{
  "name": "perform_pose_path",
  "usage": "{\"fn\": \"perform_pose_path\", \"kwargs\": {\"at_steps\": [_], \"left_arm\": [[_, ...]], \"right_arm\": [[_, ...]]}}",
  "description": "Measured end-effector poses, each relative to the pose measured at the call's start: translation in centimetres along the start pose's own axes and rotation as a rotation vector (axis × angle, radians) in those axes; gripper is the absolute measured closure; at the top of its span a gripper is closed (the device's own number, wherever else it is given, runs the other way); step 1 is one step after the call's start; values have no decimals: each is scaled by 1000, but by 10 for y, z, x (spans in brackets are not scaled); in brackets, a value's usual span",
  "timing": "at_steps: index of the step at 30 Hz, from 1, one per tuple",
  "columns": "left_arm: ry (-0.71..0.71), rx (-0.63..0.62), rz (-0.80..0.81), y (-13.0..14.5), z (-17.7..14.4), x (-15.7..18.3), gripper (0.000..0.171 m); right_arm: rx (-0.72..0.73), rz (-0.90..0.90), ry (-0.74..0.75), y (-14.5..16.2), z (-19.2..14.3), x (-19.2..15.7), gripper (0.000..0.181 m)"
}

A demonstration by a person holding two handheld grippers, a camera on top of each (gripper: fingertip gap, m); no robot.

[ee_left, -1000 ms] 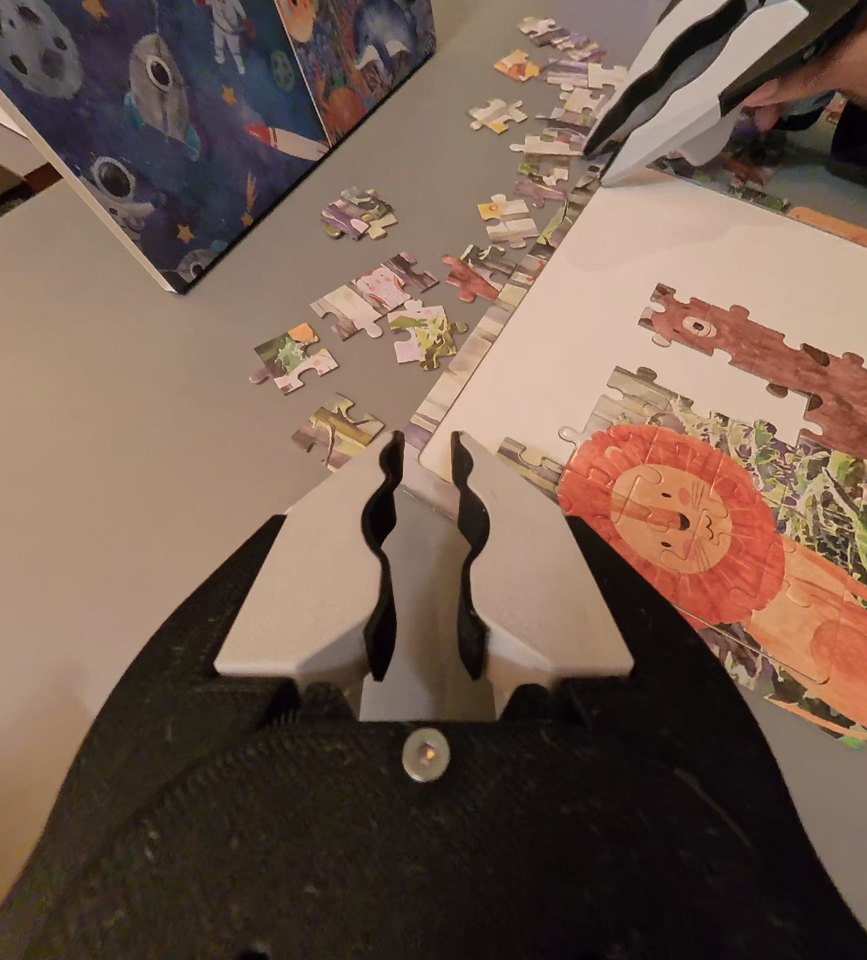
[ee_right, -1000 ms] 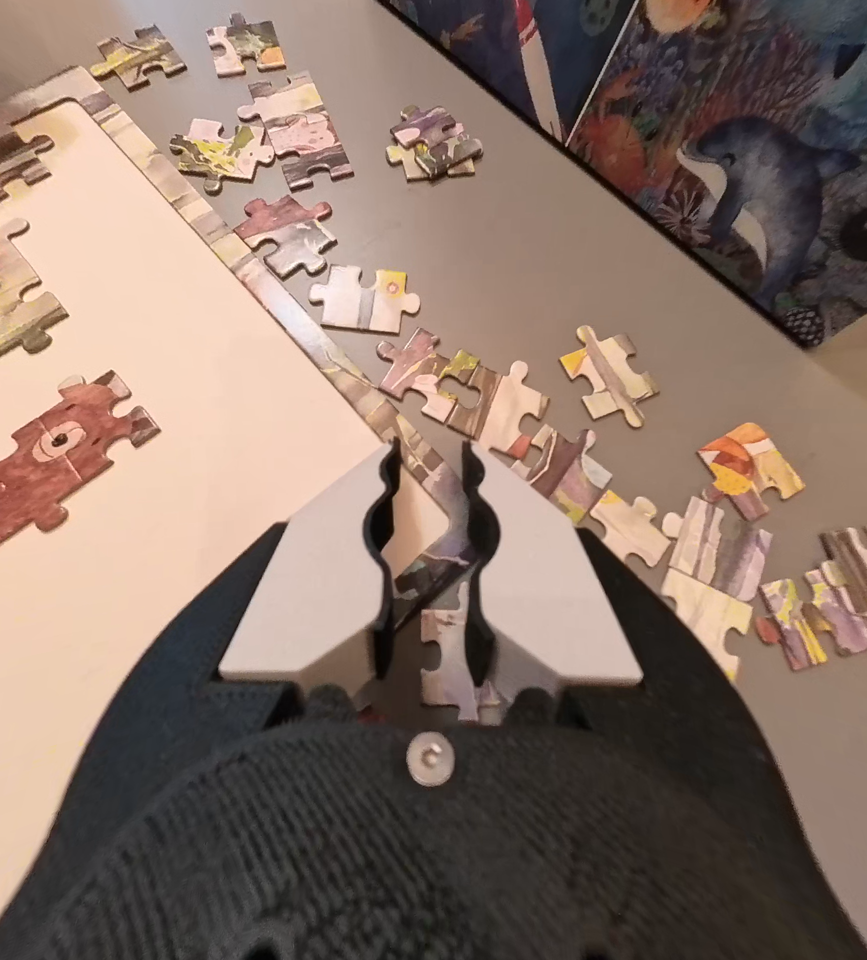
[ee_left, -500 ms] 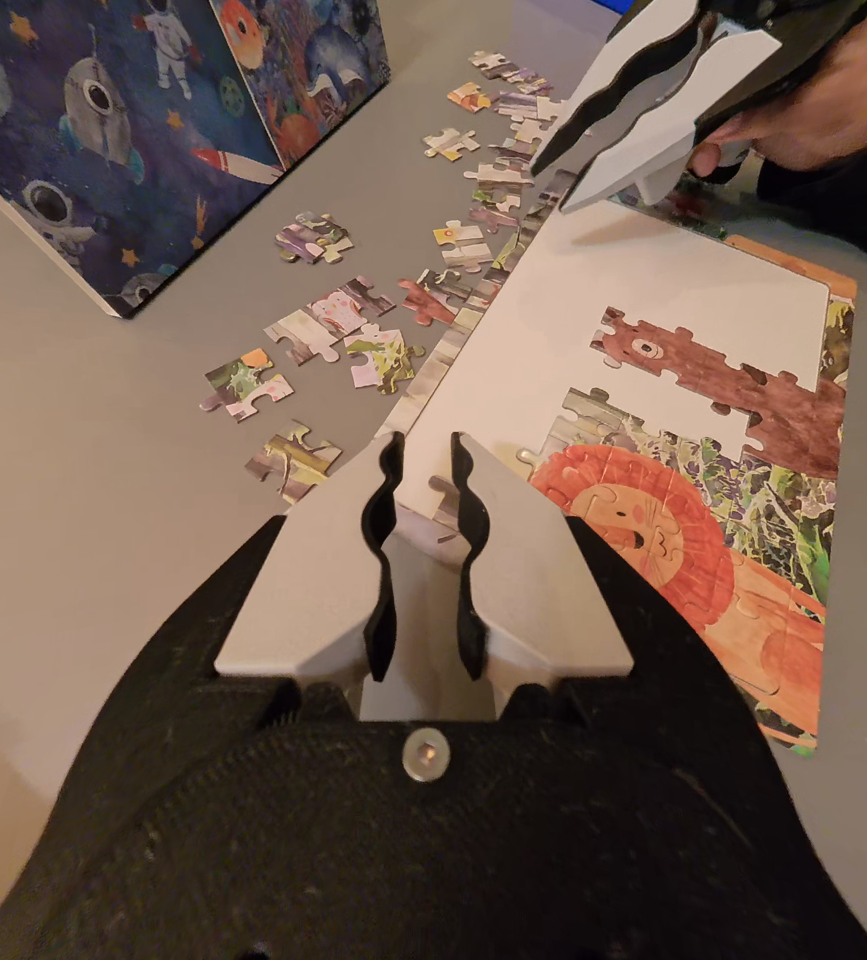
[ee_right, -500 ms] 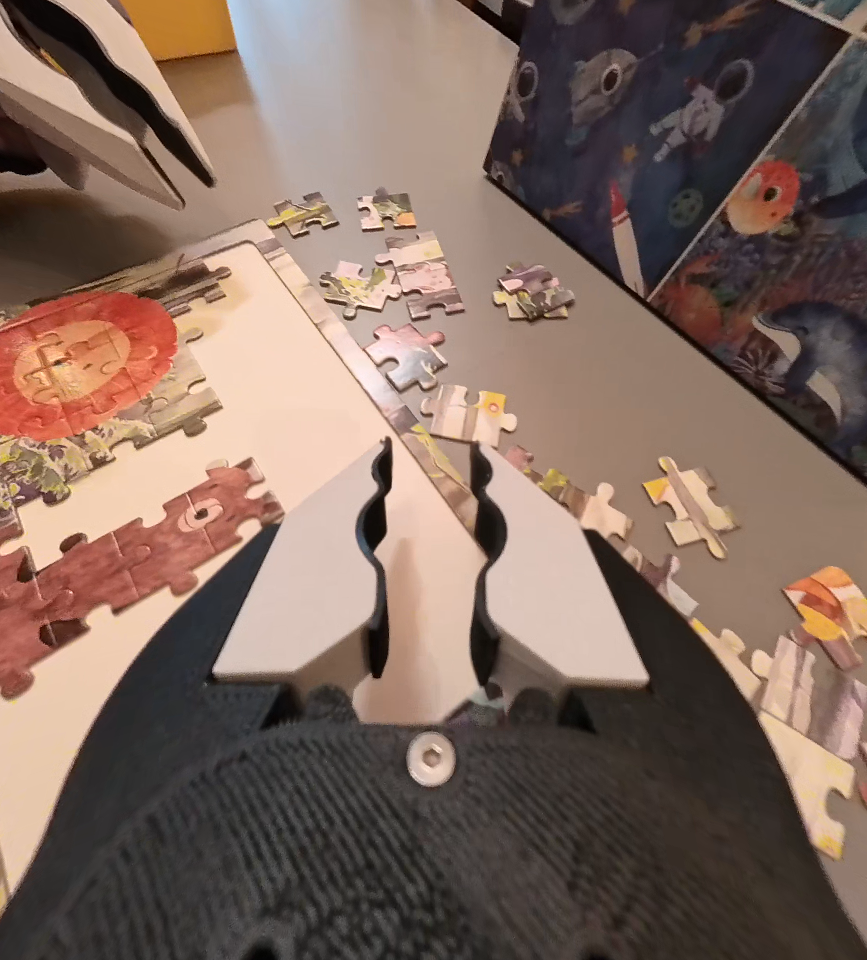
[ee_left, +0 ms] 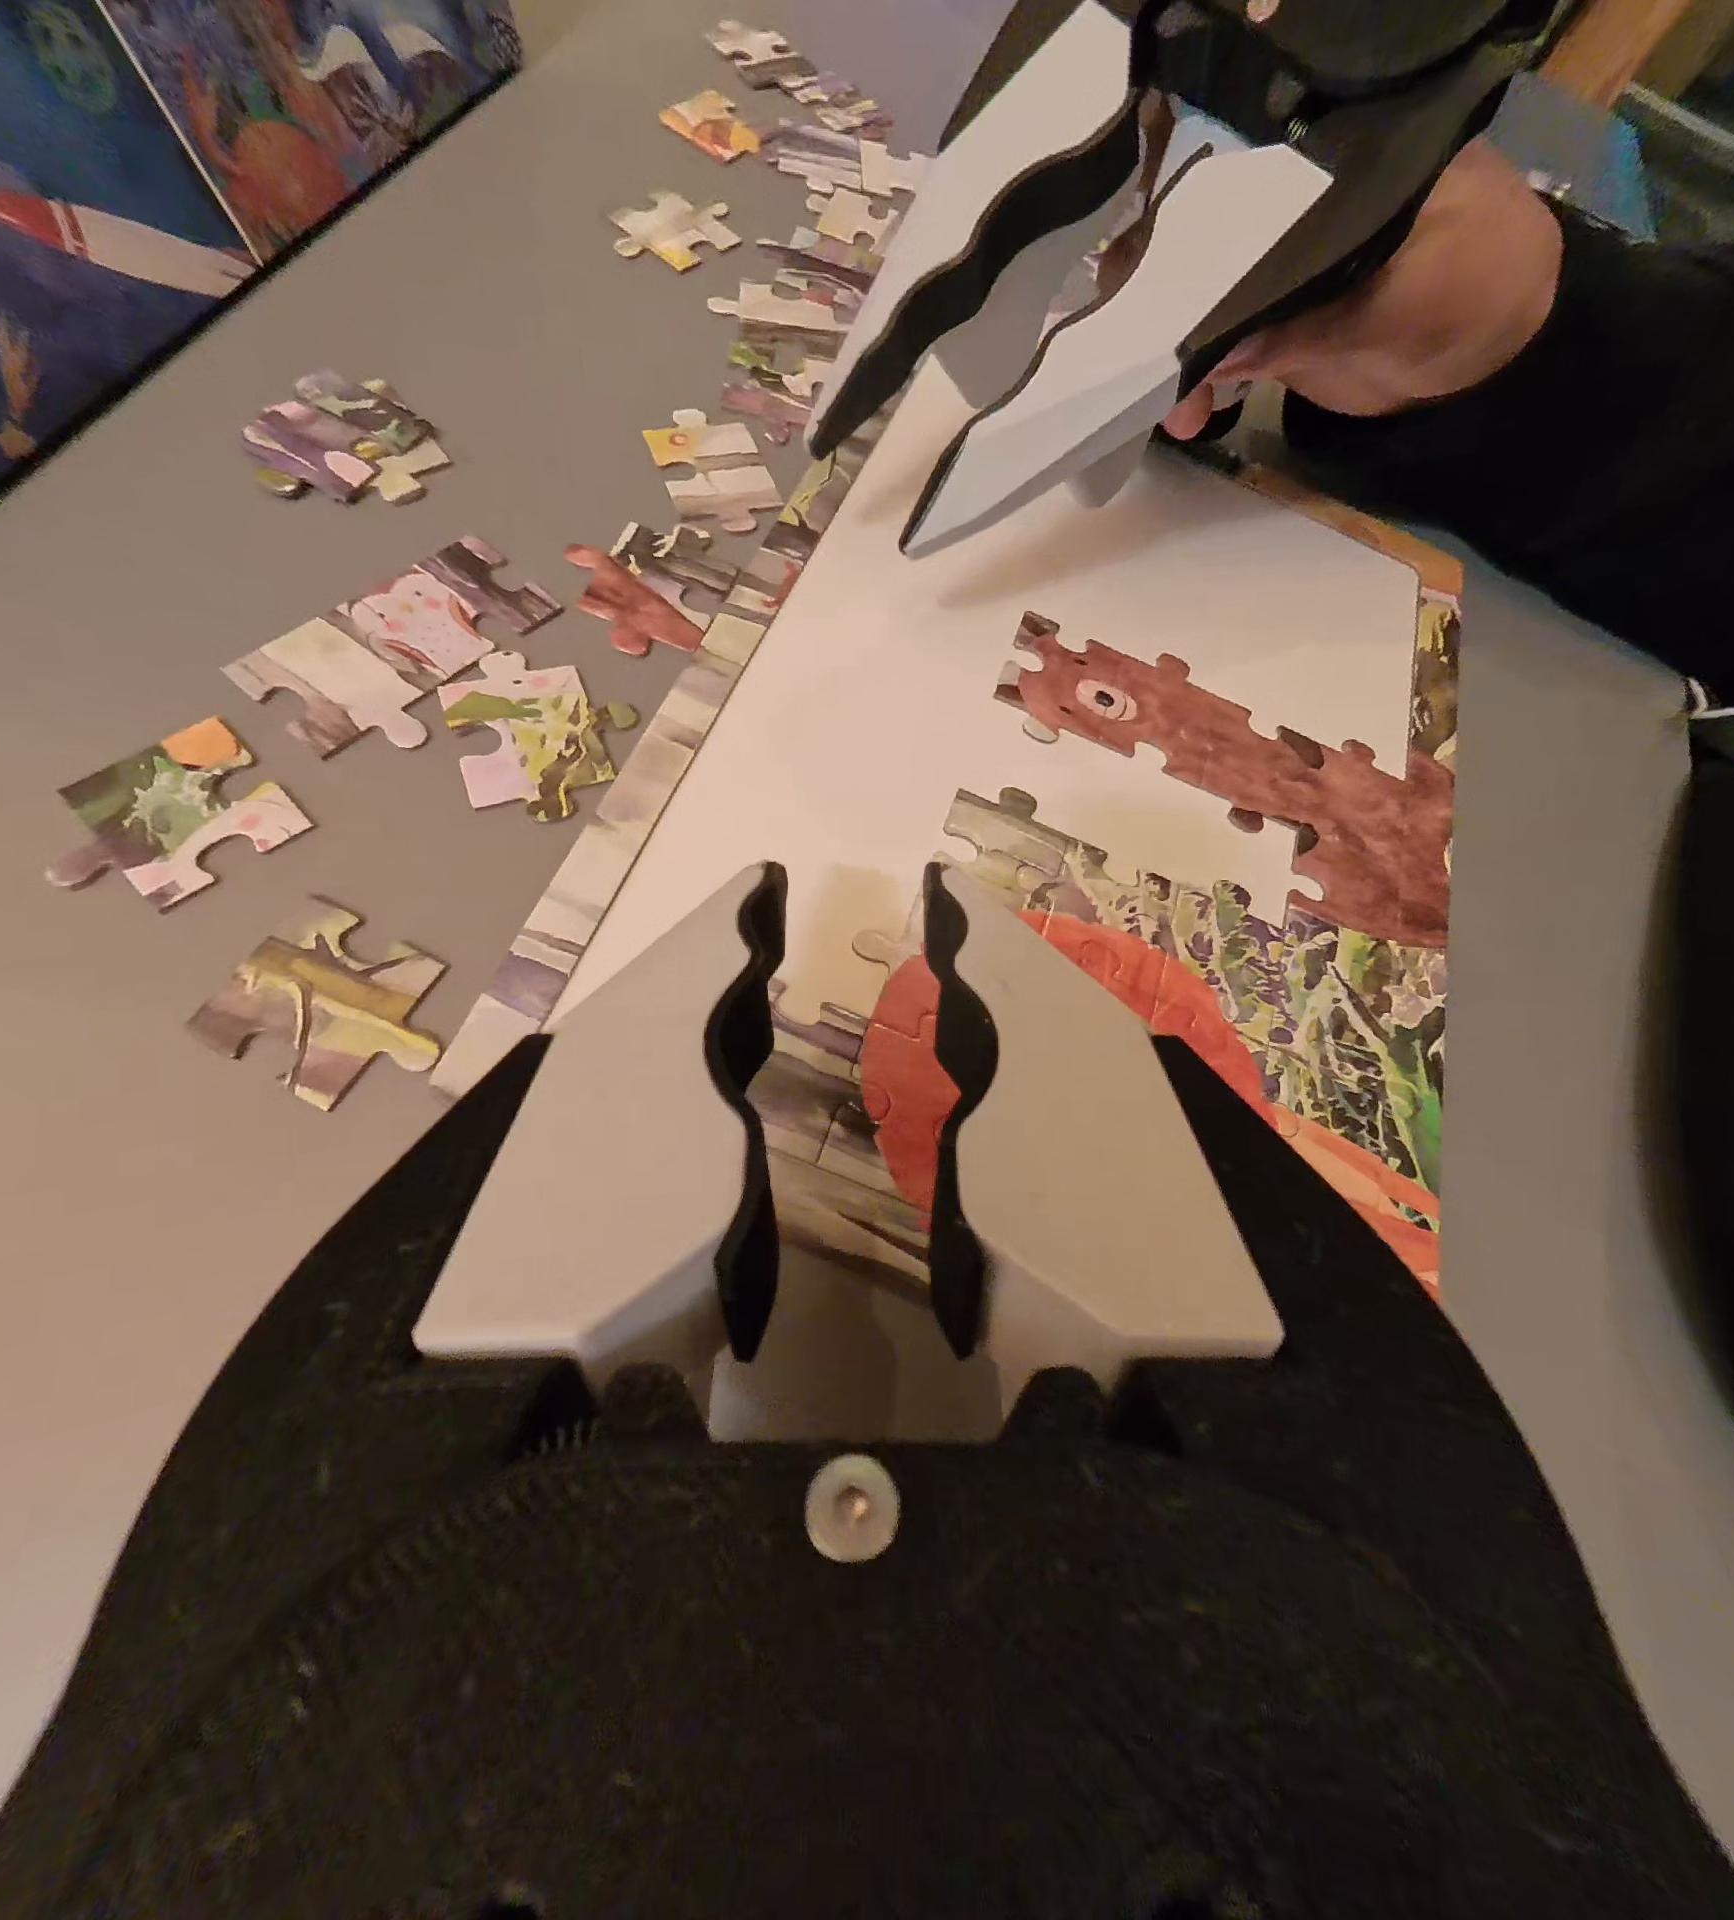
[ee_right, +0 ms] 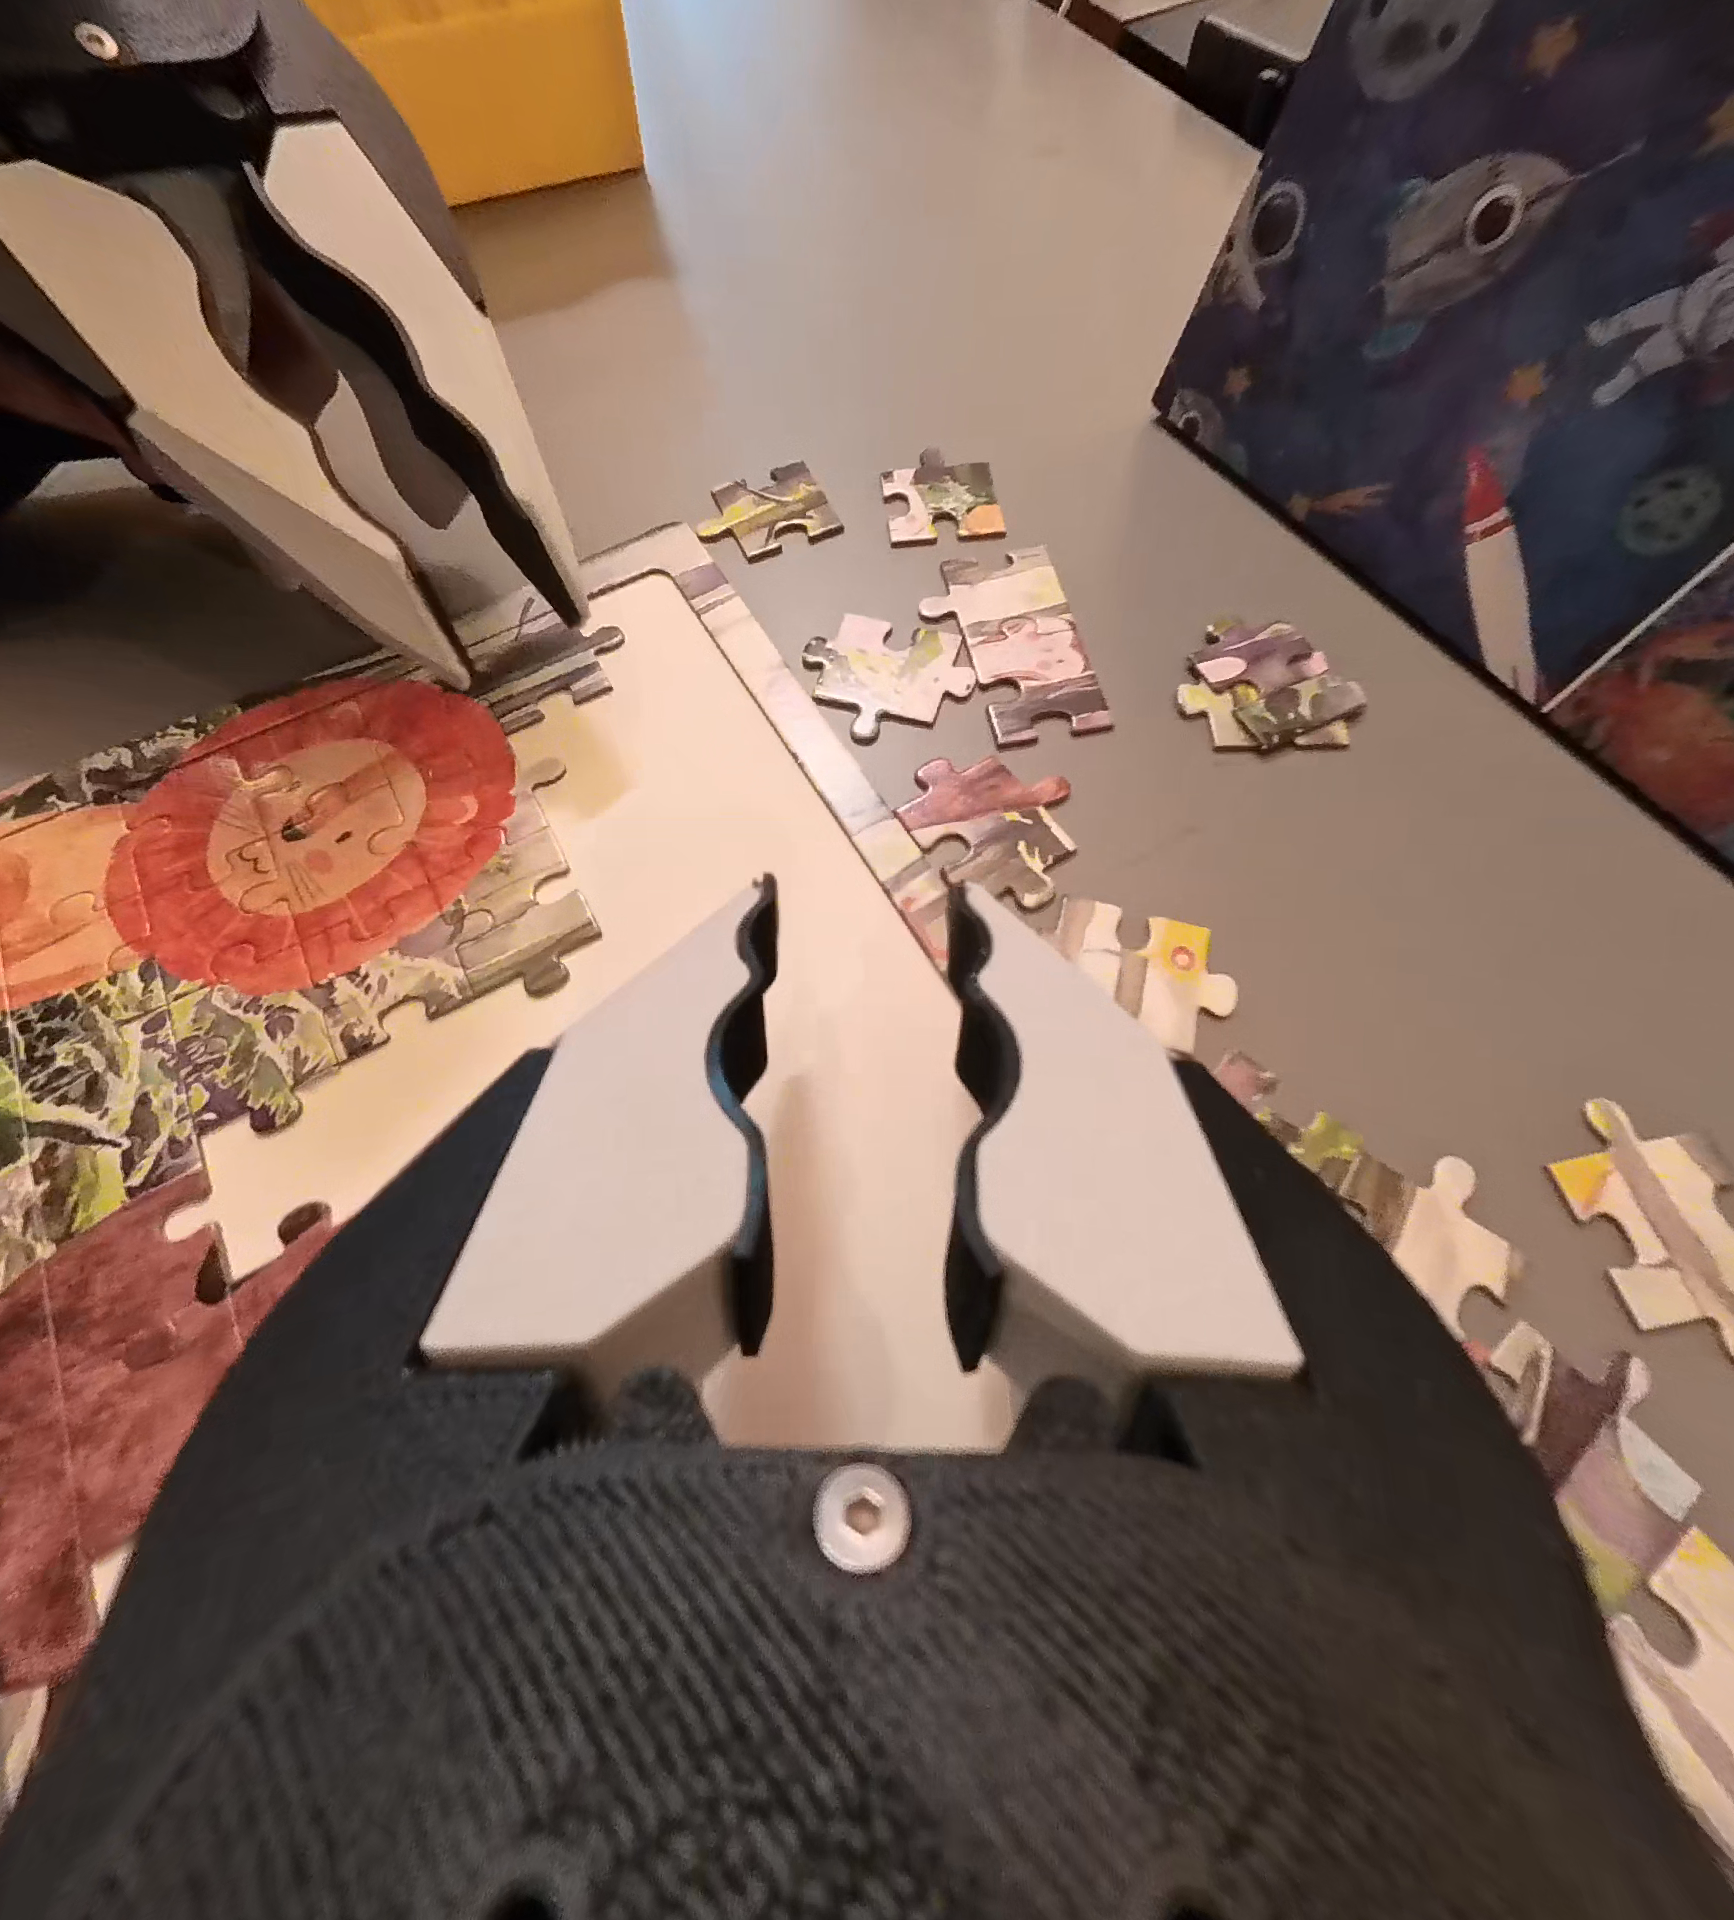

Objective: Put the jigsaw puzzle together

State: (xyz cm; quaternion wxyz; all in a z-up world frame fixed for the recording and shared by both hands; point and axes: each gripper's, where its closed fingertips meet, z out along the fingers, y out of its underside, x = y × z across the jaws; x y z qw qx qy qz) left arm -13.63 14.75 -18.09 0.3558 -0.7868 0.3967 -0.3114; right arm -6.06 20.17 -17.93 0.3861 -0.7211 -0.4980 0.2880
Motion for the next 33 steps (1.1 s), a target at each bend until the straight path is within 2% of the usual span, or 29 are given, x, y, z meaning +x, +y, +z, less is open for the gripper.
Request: {"fn": "perform_pose_path", "kwargs": {"at_steps": [6,12,18,22,28,31,33], "left_arm": [[-16,-51,6,8,5,-2,145],[-30,-100,18,16,9,-3,142],[-48,-149,44,23,14,-3,141],[-60,-167,61,26,17,-3,139],[-54,-163,49,26,17,-3,139],[-61,-166,58,26,17,-3,140],[-60,-165,57,26,17,-3,140]], "right_arm": [[-43,-17,12,2,11,1,151],[-106,-88,55,-3,24,21,151],[-172,-193,-50,-5,37,41,151],[-240,-149,-198,9,44,37,146],[-219,-131,-207,7,46,37,163],[-228,-154,-184,7,46,36,164],[-221,-173,-172,6,45,35,181]]}}
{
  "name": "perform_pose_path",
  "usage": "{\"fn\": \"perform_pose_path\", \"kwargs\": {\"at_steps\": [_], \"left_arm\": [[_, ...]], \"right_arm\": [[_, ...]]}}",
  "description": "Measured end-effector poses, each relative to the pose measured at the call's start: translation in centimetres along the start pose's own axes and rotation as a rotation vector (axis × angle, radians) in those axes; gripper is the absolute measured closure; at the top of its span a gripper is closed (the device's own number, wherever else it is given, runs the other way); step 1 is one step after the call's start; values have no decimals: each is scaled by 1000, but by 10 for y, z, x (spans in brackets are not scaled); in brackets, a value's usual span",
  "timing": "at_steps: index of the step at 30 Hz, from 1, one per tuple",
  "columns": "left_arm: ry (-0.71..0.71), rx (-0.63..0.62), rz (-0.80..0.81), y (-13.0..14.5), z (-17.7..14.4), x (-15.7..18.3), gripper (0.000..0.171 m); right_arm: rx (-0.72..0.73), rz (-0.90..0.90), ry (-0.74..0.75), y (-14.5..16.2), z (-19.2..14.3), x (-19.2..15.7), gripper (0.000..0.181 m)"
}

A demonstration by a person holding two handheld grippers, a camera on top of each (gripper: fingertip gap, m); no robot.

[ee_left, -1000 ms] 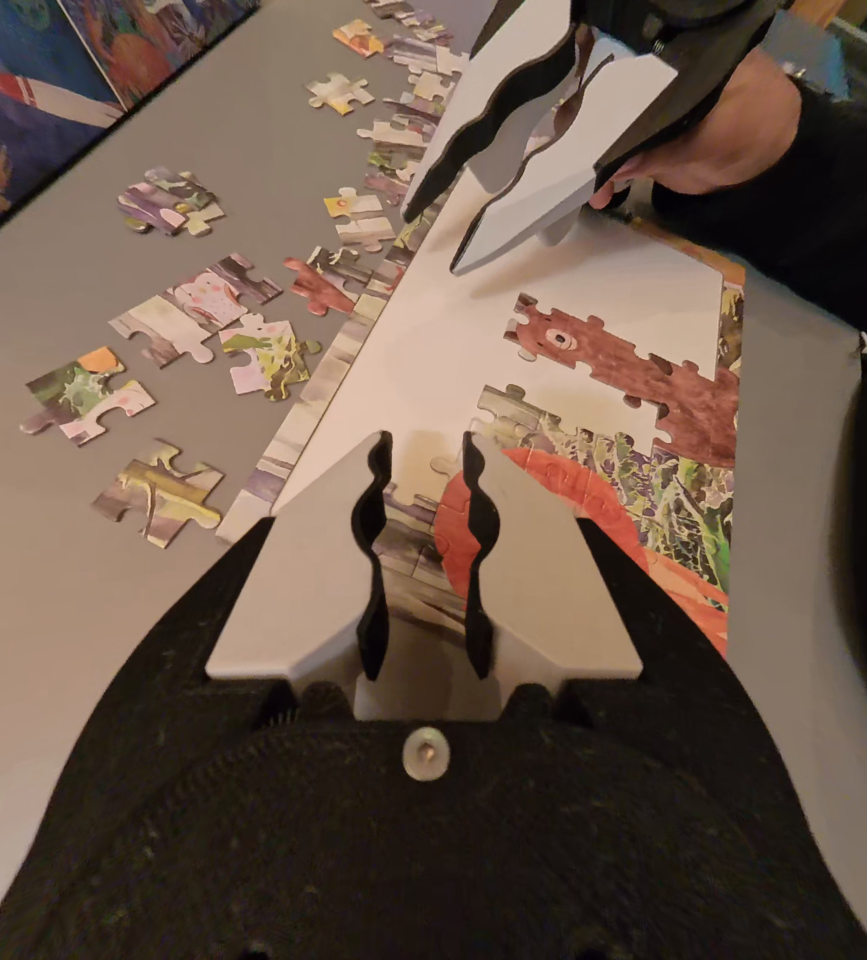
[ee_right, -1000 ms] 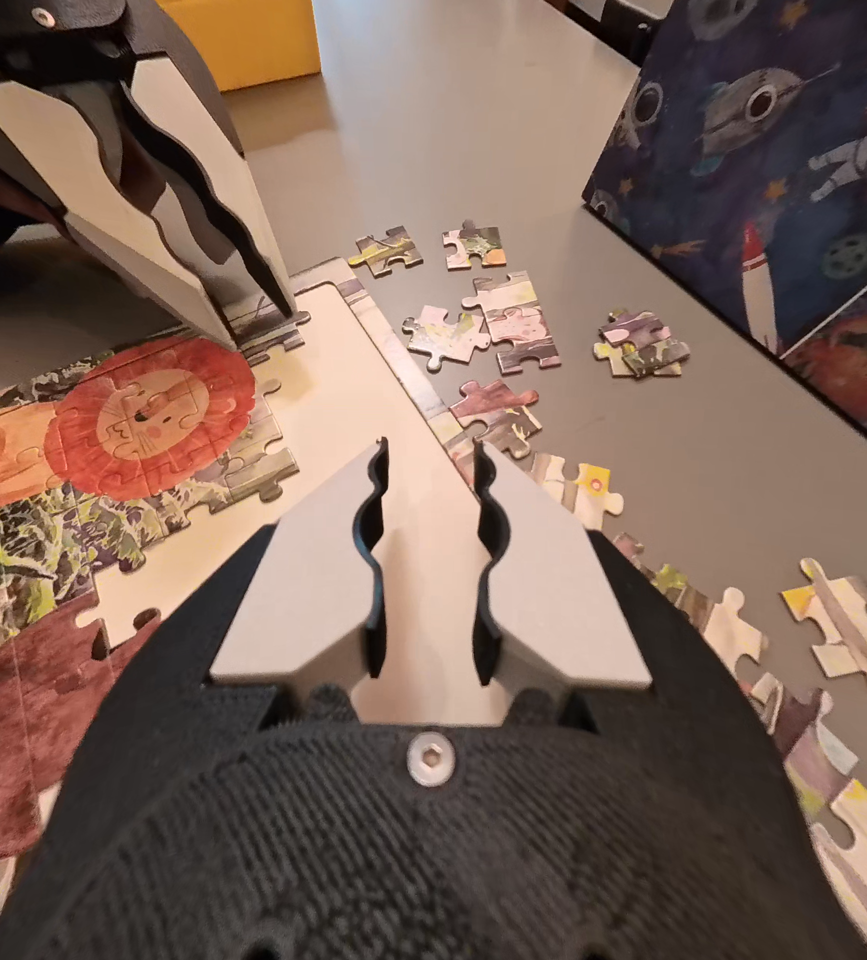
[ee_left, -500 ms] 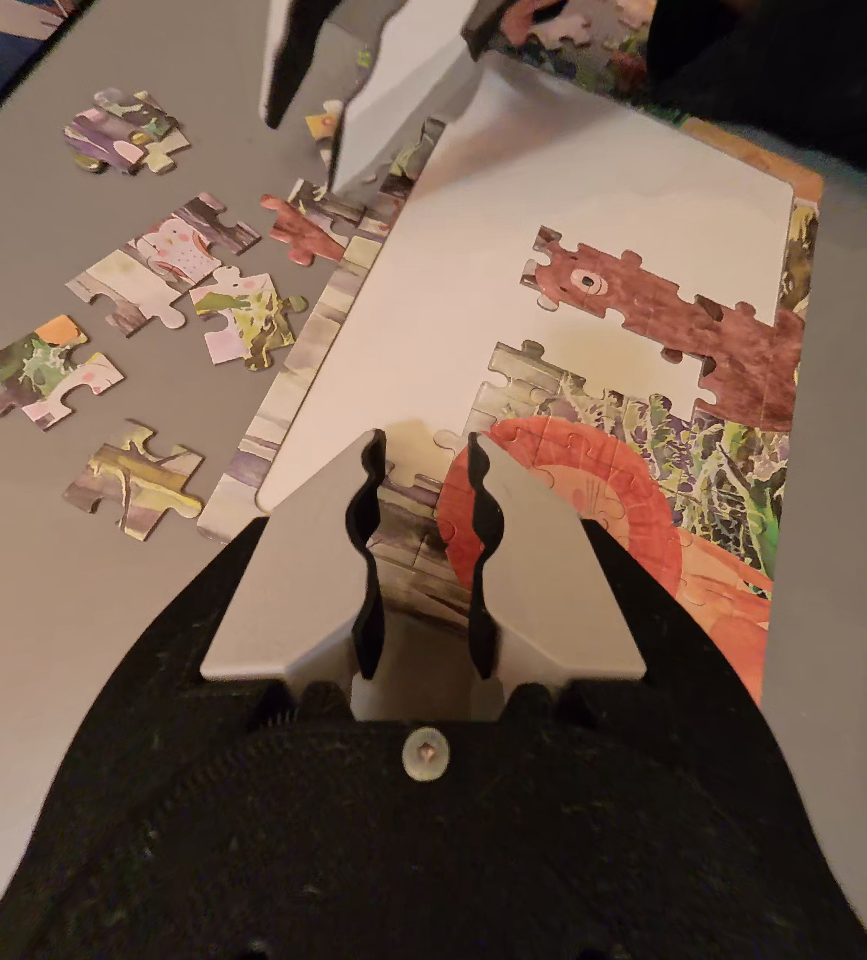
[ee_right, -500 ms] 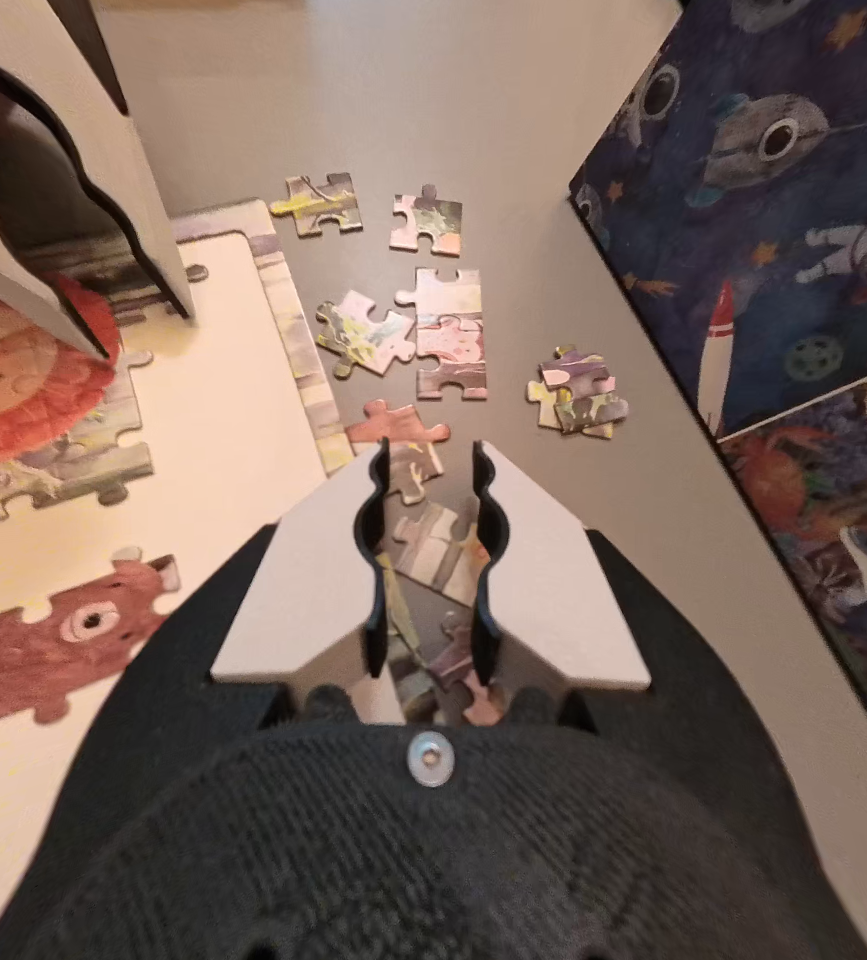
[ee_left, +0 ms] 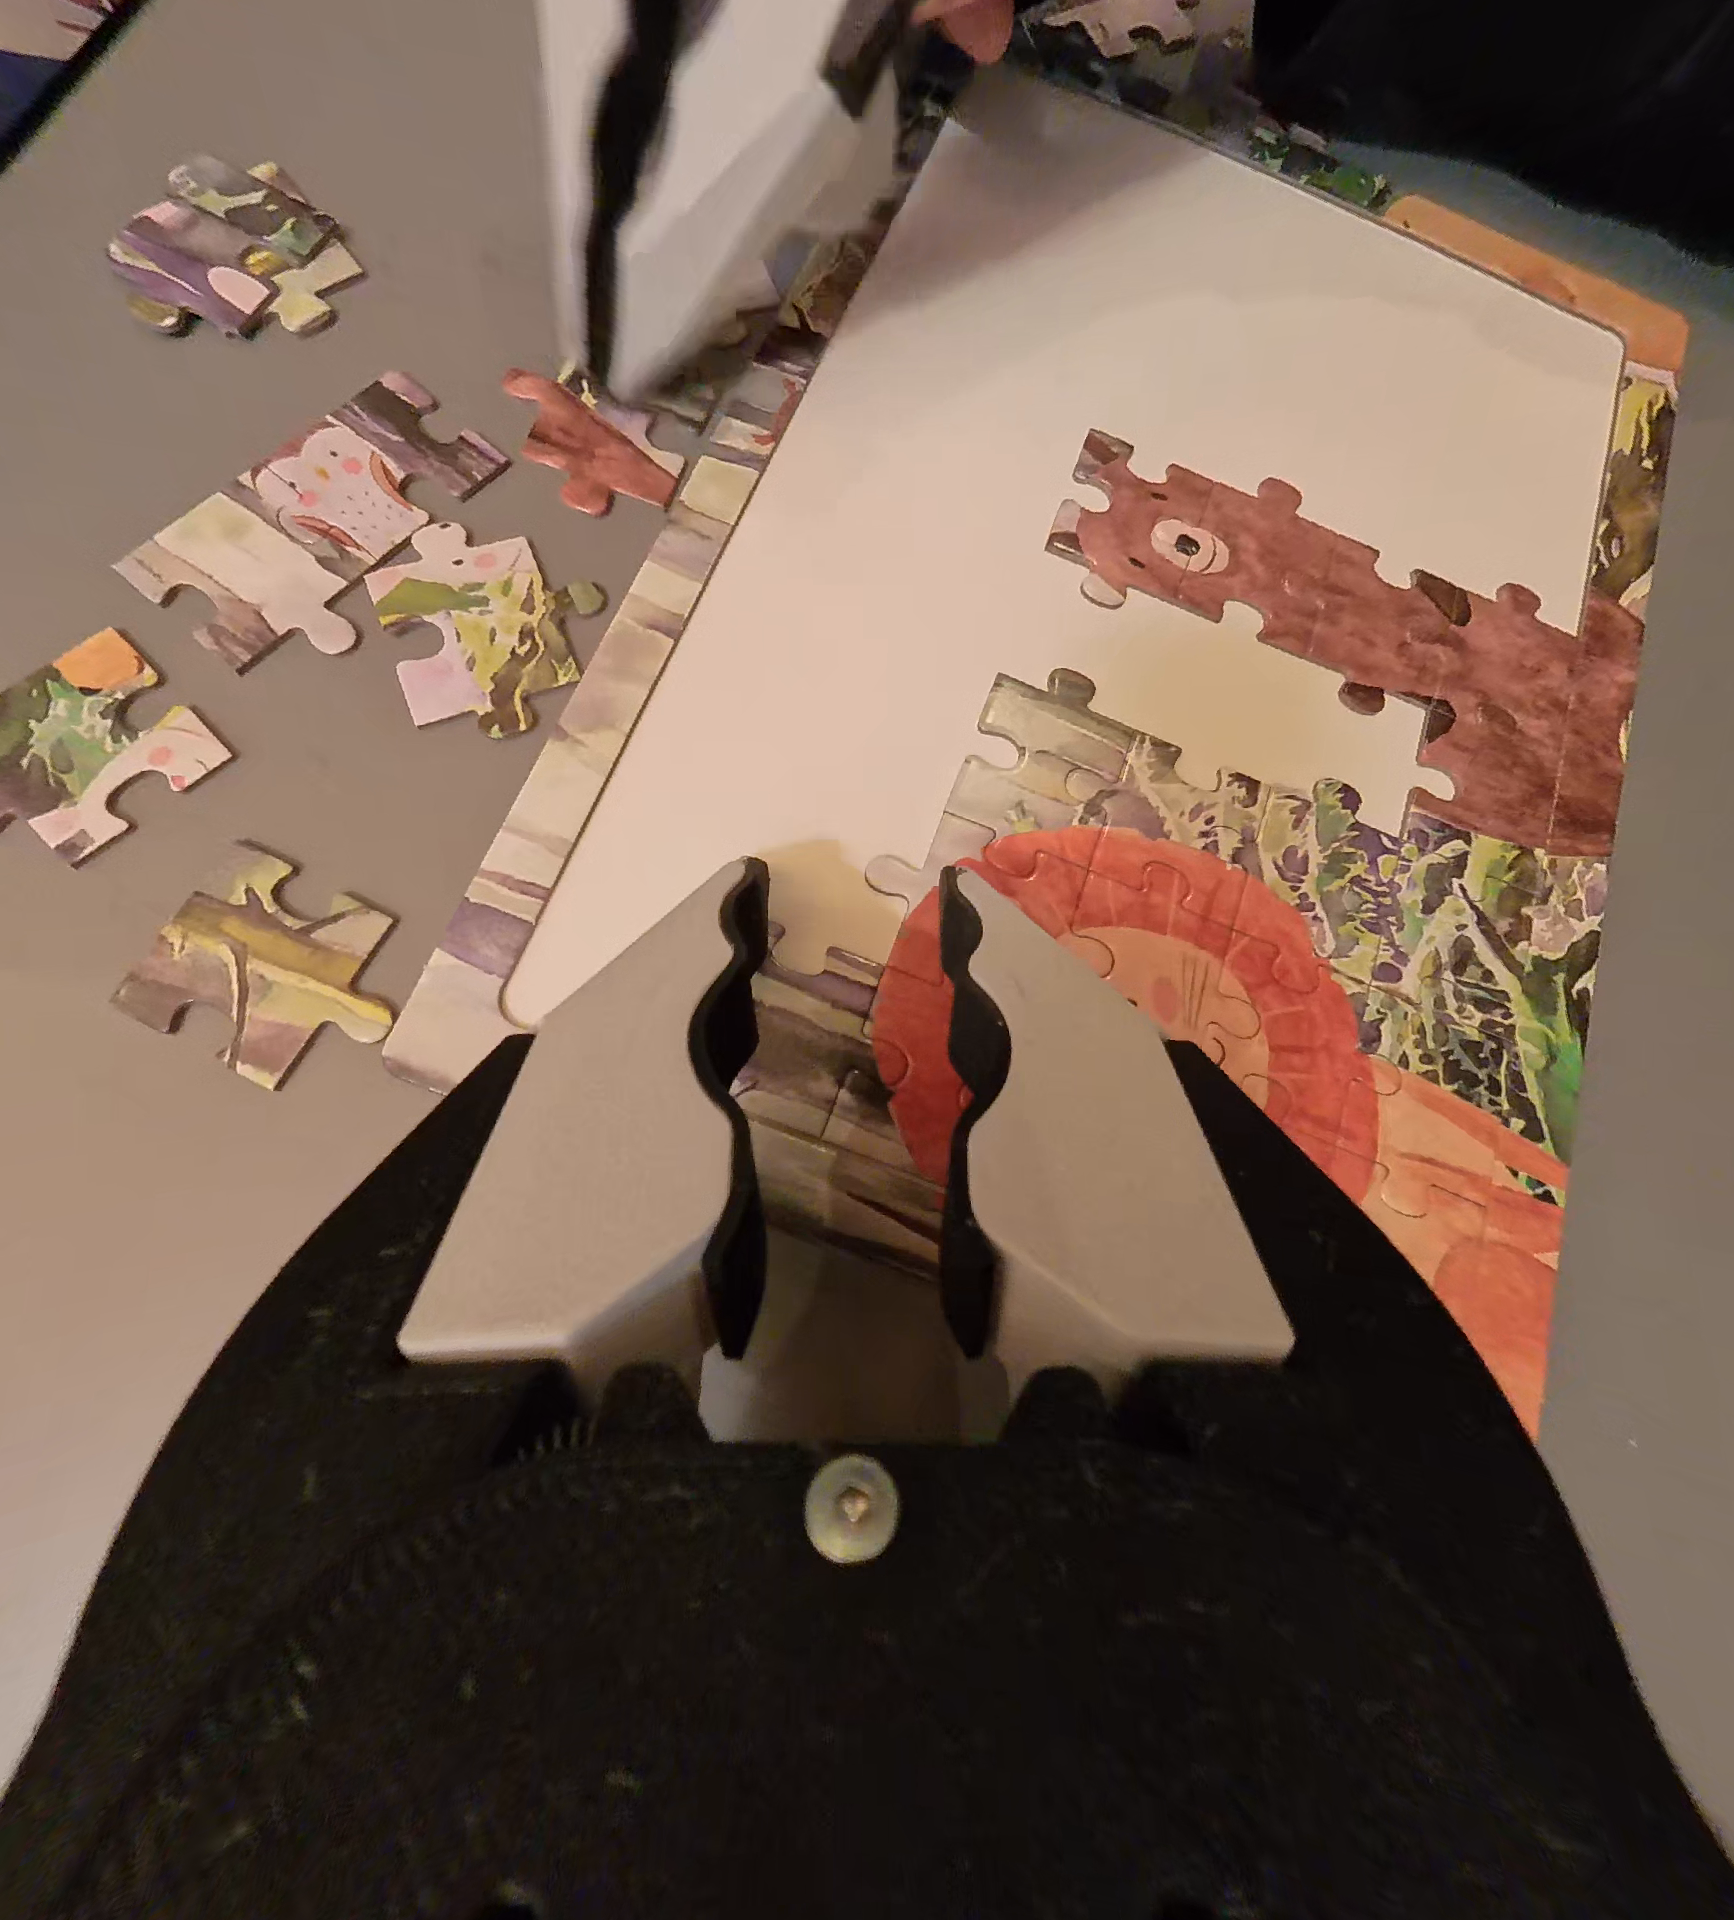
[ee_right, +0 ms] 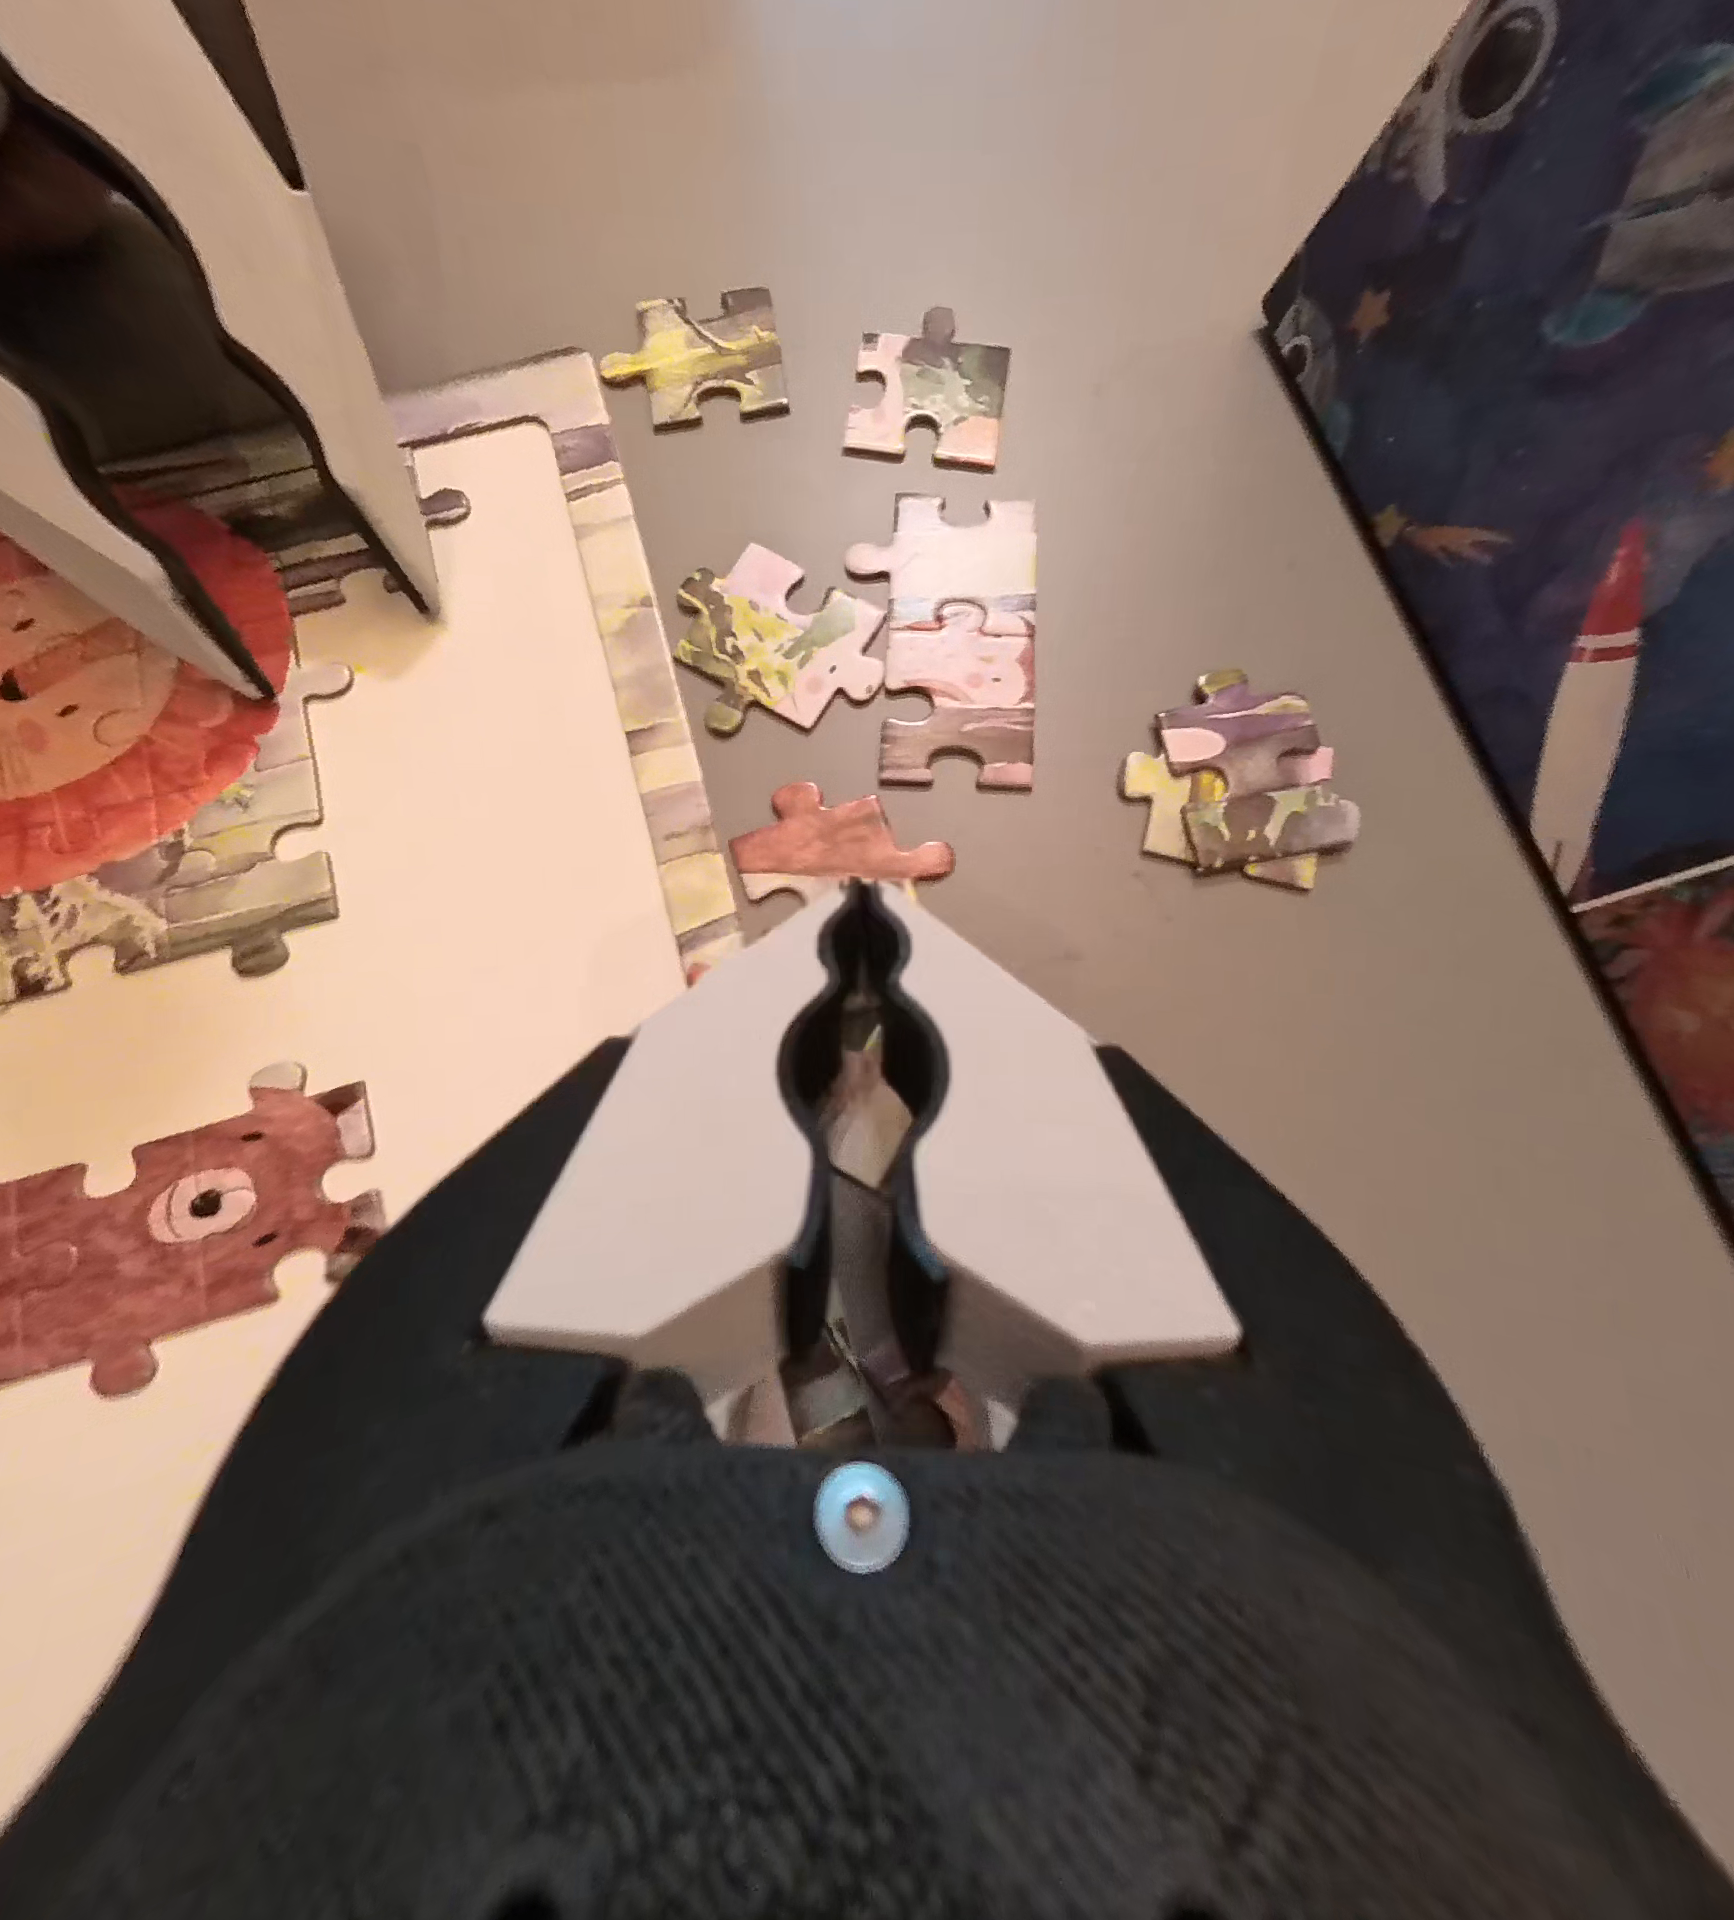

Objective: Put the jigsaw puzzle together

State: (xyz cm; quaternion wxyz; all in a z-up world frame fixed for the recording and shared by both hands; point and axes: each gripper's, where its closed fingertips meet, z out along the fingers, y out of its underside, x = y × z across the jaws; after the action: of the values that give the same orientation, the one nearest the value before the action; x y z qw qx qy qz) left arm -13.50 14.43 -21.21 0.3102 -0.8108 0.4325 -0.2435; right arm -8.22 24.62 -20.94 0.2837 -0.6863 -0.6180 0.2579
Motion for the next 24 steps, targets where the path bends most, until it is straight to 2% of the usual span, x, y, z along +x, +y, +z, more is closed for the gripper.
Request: {"fn": "perform_pose_path", "kwargs": {"at_steps": [6,9,11,16,24], "left_arm": [[-3,-1,3,0,0,0,140],[-4,-1,3,0,0,0,140],[-5,-1,4,0,0,0,140],[-3,0,3,0,0,0,140],[-6,-2,6,0,0,0,140]], "right_arm": [[15,-5,36,-3,-4,2,177],[57,28,10,-9,-6,1,155],[22,30,11,-3,-2,1,148],[-11,9,15,0,4,-4,161],[-23,9,57,-1,5,-3,163]]}}
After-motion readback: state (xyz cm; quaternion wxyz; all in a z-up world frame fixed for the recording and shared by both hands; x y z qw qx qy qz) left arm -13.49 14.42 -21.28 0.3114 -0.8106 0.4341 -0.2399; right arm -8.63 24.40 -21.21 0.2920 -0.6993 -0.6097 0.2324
